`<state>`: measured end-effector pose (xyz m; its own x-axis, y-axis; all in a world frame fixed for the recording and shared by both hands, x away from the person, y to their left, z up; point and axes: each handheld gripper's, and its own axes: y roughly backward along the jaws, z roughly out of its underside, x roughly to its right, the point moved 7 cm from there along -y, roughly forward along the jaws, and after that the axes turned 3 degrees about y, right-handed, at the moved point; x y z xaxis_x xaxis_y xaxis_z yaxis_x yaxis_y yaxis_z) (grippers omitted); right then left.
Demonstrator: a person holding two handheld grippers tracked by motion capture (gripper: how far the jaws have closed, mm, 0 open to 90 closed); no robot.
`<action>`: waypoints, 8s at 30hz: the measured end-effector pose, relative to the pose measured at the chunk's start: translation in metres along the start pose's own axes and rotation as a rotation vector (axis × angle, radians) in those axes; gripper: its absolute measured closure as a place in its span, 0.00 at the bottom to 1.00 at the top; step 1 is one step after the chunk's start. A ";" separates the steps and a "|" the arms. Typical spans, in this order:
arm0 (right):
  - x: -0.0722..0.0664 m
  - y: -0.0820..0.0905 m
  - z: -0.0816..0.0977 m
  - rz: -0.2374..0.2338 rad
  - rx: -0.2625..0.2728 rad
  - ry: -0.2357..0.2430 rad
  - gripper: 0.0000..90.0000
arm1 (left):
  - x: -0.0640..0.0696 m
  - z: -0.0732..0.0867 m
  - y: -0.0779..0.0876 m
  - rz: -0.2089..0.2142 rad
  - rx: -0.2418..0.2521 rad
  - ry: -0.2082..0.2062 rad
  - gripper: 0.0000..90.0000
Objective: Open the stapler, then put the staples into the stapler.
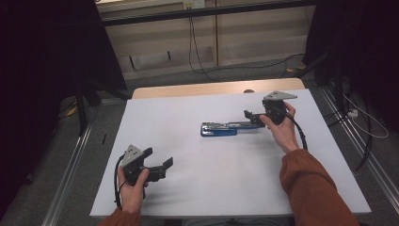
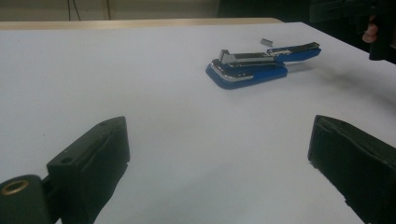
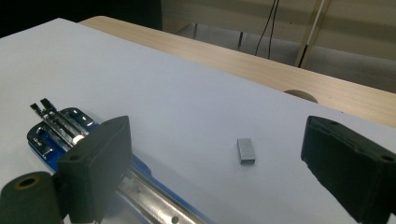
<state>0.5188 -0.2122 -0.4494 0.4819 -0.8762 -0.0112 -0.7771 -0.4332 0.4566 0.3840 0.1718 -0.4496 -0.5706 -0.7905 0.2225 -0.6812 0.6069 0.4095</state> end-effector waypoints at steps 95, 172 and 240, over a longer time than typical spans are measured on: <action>0.031 -0.074 0.022 -0.129 -0.441 0.078 0.88 | 0.002 0.004 -0.007 0.022 -0.047 -0.019 0.05; -0.069 -0.041 -0.035 -0.417 -0.219 0.259 0.88 | 0.002 0.004 -0.009 0.030 -0.059 -0.013 0.05; -0.115 -0.080 -0.029 -0.608 -0.225 0.458 0.88 | 0.002 0.004 -0.009 0.039 -0.065 -0.020 0.05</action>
<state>0.5374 -0.0711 -0.4589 0.9521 -0.3045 0.0288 -0.2475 -0.7115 0.6577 0.3872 0.1647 -0.4567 -0.6053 -0.7643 0.2224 -0.6276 0.6301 0.4573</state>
